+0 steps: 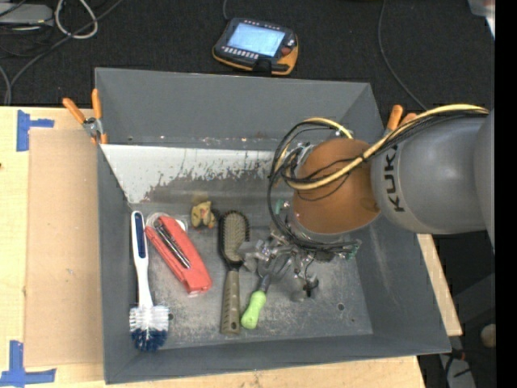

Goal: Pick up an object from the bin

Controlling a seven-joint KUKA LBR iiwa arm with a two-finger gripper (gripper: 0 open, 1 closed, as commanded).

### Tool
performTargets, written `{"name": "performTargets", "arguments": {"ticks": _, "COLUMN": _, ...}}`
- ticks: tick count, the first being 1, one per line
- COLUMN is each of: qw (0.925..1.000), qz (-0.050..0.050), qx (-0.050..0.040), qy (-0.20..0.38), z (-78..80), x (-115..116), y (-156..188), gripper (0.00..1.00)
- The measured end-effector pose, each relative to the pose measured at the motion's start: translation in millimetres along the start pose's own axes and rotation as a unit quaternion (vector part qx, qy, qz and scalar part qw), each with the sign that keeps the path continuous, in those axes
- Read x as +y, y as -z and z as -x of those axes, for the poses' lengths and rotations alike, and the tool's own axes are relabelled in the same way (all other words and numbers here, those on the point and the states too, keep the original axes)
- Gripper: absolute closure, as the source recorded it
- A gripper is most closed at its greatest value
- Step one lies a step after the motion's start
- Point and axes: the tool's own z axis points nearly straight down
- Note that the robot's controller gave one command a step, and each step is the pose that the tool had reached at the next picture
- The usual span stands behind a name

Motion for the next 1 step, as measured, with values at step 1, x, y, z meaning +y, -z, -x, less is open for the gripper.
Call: {"name": "performTargets", "arguments": {"ticks": 1, "qw": 0.9988, "qz": 0.000, "qx": -0.0011, "qy": 0.048, "z": 9.7, "x": -14.7, "y": 2.1, "gripper": 1.00}}
